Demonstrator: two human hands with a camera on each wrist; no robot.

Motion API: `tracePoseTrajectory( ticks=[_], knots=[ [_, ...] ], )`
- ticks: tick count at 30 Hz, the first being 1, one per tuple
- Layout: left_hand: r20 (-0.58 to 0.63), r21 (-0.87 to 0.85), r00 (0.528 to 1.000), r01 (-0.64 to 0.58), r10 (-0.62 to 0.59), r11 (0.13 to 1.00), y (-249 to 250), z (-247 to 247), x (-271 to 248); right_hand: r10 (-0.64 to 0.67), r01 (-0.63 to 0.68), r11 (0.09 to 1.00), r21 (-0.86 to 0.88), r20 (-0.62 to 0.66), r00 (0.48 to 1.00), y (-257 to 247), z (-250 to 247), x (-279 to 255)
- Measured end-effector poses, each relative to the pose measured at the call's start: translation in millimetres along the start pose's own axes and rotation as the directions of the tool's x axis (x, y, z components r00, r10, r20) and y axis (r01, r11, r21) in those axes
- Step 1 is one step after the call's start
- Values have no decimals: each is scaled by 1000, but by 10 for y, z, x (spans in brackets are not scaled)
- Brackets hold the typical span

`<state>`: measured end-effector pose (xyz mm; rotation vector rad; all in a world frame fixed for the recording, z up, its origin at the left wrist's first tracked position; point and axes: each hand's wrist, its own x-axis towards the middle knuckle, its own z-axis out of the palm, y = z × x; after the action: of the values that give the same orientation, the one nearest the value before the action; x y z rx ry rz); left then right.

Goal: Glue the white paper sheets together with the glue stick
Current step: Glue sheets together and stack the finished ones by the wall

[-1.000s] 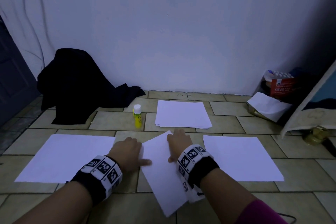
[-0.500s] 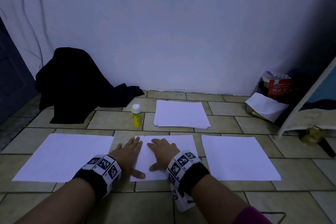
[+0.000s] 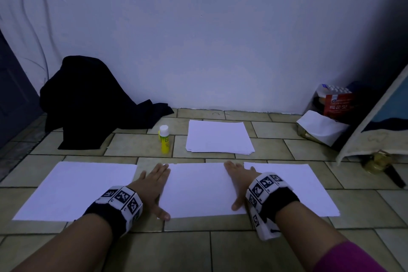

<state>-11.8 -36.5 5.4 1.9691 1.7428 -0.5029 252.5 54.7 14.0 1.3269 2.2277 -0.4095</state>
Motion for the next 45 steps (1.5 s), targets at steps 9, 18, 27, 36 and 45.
tracePoseTrajectory(
  ticks=[9, 18, 27, 36, 45],
  knots=[
    [41, 9, 998, 44, -44, 999, -16, -18, 21, 80, -79, 990, 114, -11, 997, -41, -86, -124],
    [32, -5, 999, 7, -7, 1000, -83, 18, 53, 5, 32, 927, 373, -97, 995, 46, -74, -115],
    [9, 21, 999, 34, -34, 999, -70, 58, 71, 46, 213, 695, 687, -338, 940, 5, 141, -293],
    [25, 24, 997, 67, -67, 997, -59, 39, 100, -2, 235, 605, 761, -294, 956, 141, 113, -445],
    [-16, -59, 997, 72, -73, 996, -45, 61, 99, 69, 333, 517, 789, -426, 902, 347, -208, -506]
  ],
)
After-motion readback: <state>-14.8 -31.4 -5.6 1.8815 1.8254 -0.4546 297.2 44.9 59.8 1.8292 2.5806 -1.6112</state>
